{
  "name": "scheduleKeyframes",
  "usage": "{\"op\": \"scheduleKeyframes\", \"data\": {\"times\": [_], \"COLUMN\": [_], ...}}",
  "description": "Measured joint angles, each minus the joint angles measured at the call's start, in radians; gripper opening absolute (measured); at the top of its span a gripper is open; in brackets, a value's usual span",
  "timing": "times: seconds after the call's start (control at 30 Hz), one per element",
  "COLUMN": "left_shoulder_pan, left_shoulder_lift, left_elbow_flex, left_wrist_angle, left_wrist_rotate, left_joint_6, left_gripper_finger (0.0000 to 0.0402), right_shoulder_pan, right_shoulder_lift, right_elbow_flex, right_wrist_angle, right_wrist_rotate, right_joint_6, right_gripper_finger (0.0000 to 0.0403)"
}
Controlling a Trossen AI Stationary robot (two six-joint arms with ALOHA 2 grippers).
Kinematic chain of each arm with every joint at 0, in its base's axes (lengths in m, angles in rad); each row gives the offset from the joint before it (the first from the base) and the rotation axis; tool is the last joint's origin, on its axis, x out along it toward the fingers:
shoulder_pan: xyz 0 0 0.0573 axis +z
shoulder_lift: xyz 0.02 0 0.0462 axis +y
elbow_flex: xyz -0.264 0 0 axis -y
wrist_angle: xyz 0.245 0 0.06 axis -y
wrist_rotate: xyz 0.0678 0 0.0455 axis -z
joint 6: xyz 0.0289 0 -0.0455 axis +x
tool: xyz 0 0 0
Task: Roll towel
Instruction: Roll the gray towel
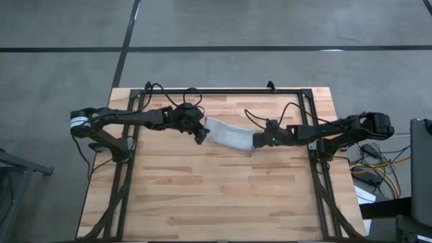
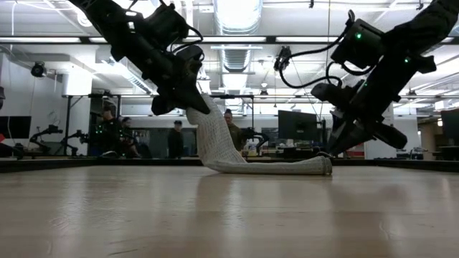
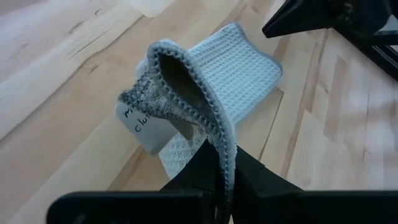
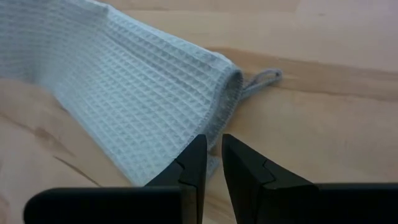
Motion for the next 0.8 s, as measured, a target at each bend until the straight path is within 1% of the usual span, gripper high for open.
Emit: {"op": "scheduleKeyframes", "data": {"times": [0.13, 0.23, 0.43, 0.7, 0.8], "left_shoulder_pan": [0.0, 0.0, -0.003, -0.005, -0.006], "left_shoulder_lift": [0.0, 0.0, 0.0, 0.0, 0.0], "left_elbow_flex": [0.003, 0.003, 0.003, 0.003, 0.003], "left_wrist_angle": [0.015, 0.039, 0.05, 0.052, 0.054], "left_wrist_rotate": [0.001, 0.027, 0.034, 0.05, 0.051], "left_joint_6": [0.0, -0.003, -0.011, -0.036, -0.036], "left_gripper_finger": [0.0021, 0.0021, 0.0021, 0.0021, 0.0021], "right_shoulder_pan": [-0.003, -0.004, -0.006, -0.006, -0.006], "right_shoulder_lift": [0.0, 0.001, 0.001, 0.002, 0.002], "right_elbow_flex": [-0.012, -0.014, -0.039, -0.076, -0.116], "right_wrist_angle": [0.006, 0.012, 0.115, 0.133, 0.196], "right_wrist_rotate": [0.001, 0.001, 0.009, 0.037, 0.037], "right_joint_6": [0.025, 0.03, 0.03, 0.053, 0.057], "right_gripper_finger": [0.005, 0.005, 0.005, 0.005, 0.005]}}
